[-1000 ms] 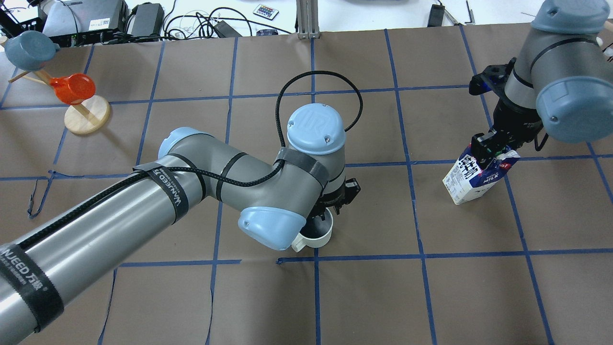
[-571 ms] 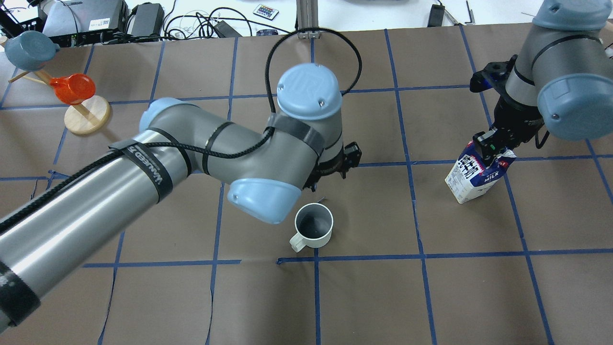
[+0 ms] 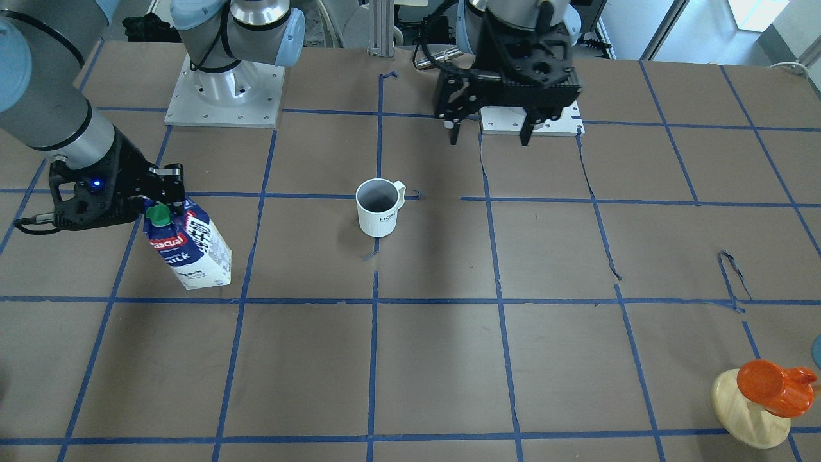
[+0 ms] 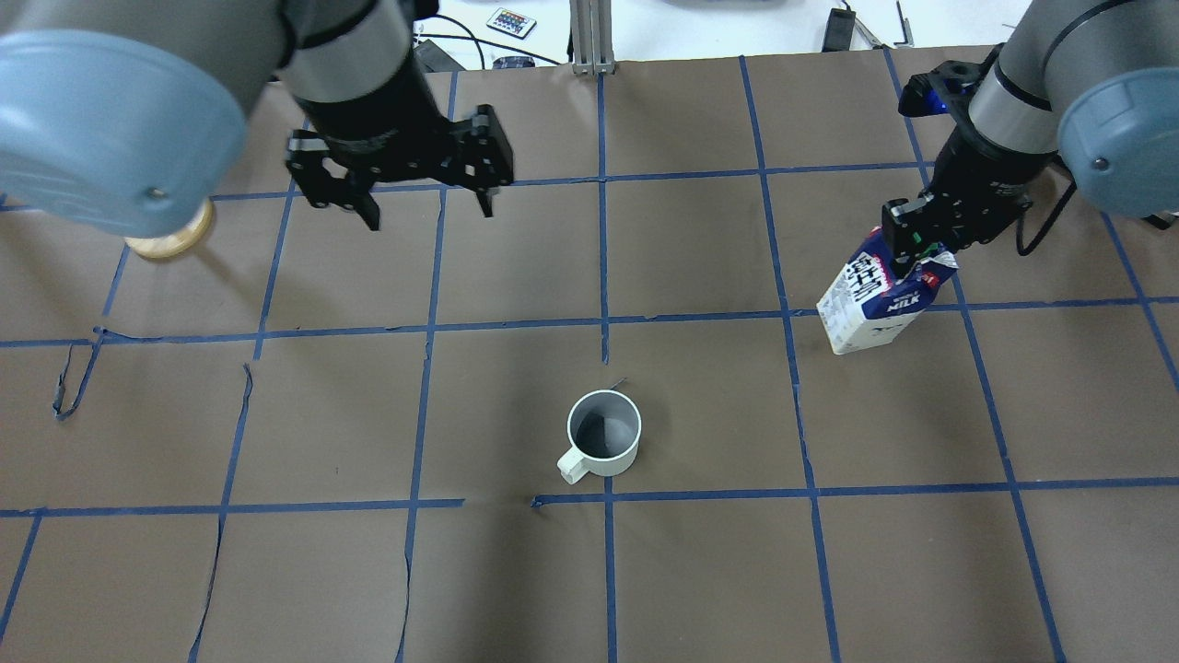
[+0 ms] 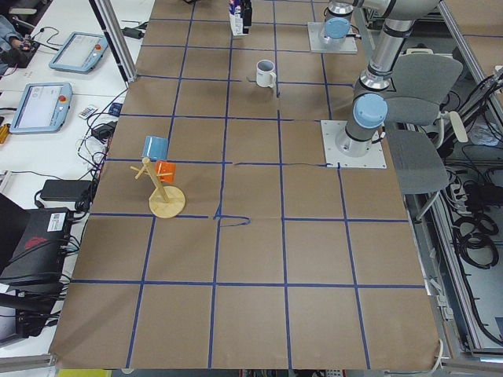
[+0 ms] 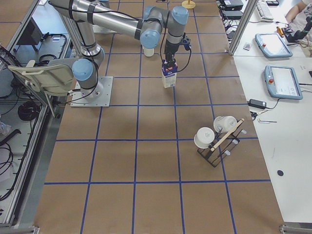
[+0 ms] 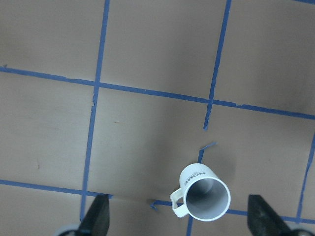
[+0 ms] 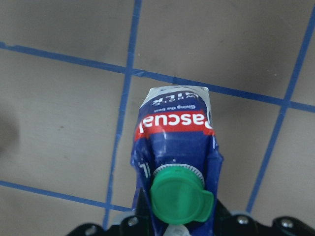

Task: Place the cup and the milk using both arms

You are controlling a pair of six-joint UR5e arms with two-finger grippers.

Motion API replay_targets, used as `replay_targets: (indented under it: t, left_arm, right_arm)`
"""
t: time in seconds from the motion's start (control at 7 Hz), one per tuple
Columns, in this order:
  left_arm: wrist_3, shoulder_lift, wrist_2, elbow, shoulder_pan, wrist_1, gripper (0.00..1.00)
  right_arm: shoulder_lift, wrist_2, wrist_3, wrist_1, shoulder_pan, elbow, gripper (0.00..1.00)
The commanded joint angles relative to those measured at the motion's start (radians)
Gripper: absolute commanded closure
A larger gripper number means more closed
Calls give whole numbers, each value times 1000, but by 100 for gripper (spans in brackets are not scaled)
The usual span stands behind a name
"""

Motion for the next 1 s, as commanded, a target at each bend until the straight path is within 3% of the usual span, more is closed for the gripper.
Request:
replay_targets:
  t: [0.0, 0.43, 0.86]
  left_arm:
    - [160, 51, 8, -1, 127, -48, 0]
    - [164, 68, -6, -9, 129, -39, 0]
    - [163, 70, 8, -27, 139, -54, 0]
  right_arm:
    - [5, 55, 307, 5, 136, -1, 100]
    - [9, 41, 529, -4, 322, 46, 98]
    - [2, 40, 551, -3, 367, 74, 96]
